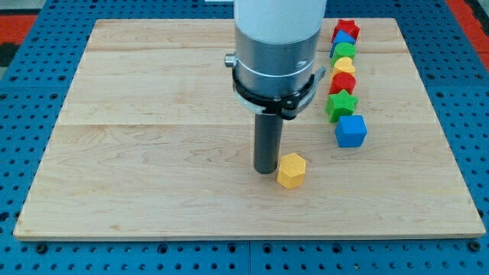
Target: Move yellow hexagon into blue cube
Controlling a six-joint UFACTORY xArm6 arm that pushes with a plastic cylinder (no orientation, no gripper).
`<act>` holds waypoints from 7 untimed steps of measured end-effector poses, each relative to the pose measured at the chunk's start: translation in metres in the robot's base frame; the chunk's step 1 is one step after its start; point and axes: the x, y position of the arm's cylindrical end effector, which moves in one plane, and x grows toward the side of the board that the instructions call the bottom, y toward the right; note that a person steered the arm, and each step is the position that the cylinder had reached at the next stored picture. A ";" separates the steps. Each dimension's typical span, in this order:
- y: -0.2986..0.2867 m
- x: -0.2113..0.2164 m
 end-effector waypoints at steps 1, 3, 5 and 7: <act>0.031 0.000; -0.002 0.033; 0.095 0.022; 0.105 0.059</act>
